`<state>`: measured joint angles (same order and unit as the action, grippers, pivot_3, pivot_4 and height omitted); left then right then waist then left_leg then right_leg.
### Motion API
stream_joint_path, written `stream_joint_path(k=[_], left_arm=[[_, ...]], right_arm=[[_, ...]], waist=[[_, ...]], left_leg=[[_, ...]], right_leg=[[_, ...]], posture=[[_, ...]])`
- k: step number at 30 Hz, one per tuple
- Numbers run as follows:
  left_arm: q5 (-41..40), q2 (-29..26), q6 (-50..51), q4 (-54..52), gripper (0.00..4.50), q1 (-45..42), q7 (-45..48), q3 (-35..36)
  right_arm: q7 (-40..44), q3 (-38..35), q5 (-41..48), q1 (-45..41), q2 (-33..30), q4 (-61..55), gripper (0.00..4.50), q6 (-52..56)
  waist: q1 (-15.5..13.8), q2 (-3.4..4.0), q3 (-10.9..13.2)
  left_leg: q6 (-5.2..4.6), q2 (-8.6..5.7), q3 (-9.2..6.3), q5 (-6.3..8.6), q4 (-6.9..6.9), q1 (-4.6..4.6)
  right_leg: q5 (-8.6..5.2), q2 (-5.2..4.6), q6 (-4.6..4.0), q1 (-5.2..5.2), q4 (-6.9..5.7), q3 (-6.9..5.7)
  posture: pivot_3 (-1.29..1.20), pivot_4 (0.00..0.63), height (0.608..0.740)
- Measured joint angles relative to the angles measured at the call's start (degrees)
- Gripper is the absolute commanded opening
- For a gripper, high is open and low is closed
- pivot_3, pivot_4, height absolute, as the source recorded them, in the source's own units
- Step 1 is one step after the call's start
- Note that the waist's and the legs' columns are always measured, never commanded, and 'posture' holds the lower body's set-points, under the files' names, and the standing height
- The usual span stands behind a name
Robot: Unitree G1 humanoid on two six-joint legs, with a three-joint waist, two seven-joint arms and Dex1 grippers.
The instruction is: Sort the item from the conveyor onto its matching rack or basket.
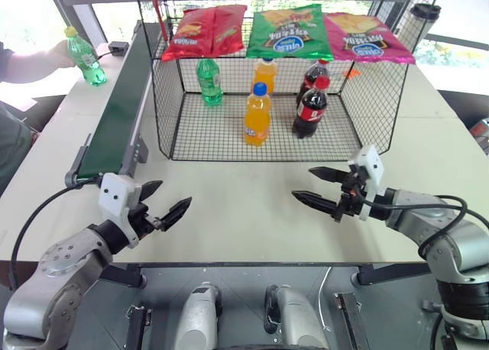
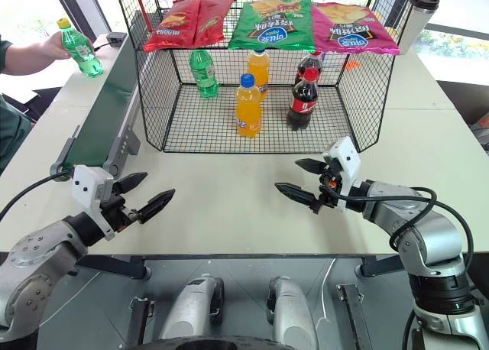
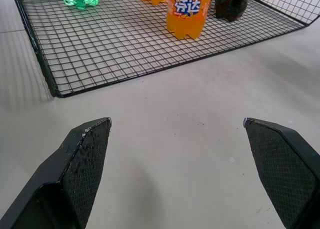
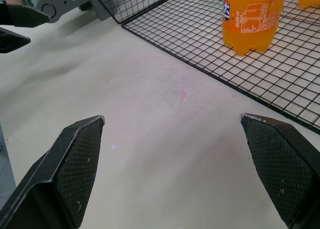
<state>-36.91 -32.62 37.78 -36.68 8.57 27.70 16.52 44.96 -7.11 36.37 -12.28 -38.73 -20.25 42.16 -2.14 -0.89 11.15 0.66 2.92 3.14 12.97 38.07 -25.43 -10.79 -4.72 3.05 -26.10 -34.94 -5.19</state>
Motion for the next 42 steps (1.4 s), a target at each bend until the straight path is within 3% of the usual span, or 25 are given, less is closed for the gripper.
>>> stream_joint_path(k=[42], left_arm=[[0.2, 1.4, -0.2, -0.6, 4.43, 0.1, -1.9, 0.0]], right_arm=[[-0.5, 1.2, -0.1, -1.5, 1.6, 0.3, 4.5, 0.0]], waist=[[0.0, 0.0, 0.0]], left_leg=[[0.0, 0.0, 0.04, 0.0, -0.01, 0.0]], right_leg=[[0.0, 0.01, 0.0, 0.0, 0.0, 0.0]], posture=[[0.0, 0.15, 0.74]])
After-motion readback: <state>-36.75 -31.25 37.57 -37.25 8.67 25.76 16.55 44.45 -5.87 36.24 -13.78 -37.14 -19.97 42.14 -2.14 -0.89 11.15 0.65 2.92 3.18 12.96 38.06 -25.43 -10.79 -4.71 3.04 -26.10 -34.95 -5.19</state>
